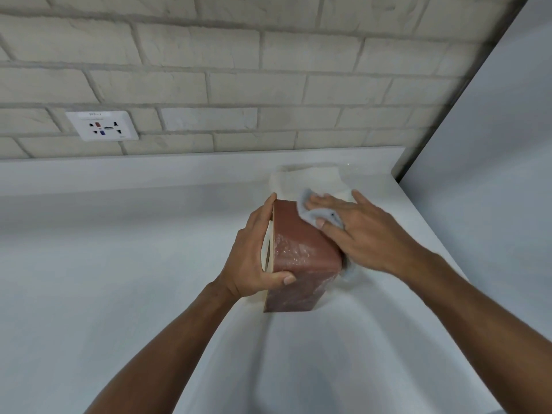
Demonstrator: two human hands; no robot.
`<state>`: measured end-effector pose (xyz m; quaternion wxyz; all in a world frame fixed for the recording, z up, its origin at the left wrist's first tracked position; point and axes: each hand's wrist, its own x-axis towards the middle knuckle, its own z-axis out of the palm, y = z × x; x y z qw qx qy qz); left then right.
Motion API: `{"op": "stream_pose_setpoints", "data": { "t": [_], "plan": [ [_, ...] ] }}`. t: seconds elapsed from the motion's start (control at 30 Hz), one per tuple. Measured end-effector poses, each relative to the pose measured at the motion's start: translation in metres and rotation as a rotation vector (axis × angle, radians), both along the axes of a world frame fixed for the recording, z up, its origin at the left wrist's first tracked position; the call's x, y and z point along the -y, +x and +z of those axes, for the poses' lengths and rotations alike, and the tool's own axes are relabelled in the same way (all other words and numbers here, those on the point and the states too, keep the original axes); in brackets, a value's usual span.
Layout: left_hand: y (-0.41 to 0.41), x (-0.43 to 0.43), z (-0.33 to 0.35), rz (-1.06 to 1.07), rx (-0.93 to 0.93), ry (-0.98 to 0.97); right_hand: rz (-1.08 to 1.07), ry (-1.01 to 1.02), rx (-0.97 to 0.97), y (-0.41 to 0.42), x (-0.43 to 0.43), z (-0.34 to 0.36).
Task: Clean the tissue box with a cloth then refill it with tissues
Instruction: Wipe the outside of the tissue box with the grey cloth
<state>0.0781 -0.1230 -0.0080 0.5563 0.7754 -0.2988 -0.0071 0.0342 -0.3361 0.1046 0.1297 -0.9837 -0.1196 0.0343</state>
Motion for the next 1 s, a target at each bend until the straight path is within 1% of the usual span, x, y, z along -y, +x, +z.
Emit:
{"op": "stream_pose_setpoints", "data": {
  "t": [0.07,0.2,0.27,0.33,0.43,0.53,0.6,0.7,0.83,0.9,1.0],
  "plan": [
    [-0.001,0.001,0.000,0.003,0.001,0.003,-0.048,0.003,-0.005,0.010,-0.003,0.000],
    [-0.002,0.003,0.001,-0.016,0.050,-0.048,0.074,0.016,0.027,0.011,-0.041,-0.005],
    [-0.002,0.002,0.001,-0.021,0.047,-0.061,0.114,0.008,0.025,0.007,-0.037,-0.005],
    [-0.002,0.001,0.001,0.003,0.012,-0.033,0.067,-0.023,0.009,0.006,-0.024,0.002],
    [-0.003,0.000,0.001,0.011,-0.020,0.001,-0.068,-0.045,-0.077,0.011,-0.021,0.017],
    [-0.003,0.001,-0.001,0.005,-0.014,-0.021,-0.030,-0.011,-0.043,0.015,-0.039,0.021],
    [-0.003,0.002,-0.002,0.005,-0.015,-0.044,-0.047,0.015,-0.047,0.020,-0.044,0.018],
    [-0.004,0.004,-0.002,0.011,-0.021,-0.069,-0.165,0.112,-0.094,0.038,-0.042,0.015],
    [-0.007,0.004,-0.002,0.021,-0.028,-0.075,-0.290,0.285,-0.275,0.067,-0.044,0.019],
    [-0.007,0.003,-0.003,0.030,-0.035,-0.068,-0.282,0.278,-0.335,0.072,-0.047,0.025],
    [-0.008,0.002,-0.004,0.024,-0.054,-0.060,-0.186,0.165,-0.226,0.061,-0.046,0.023]
  ]
}}
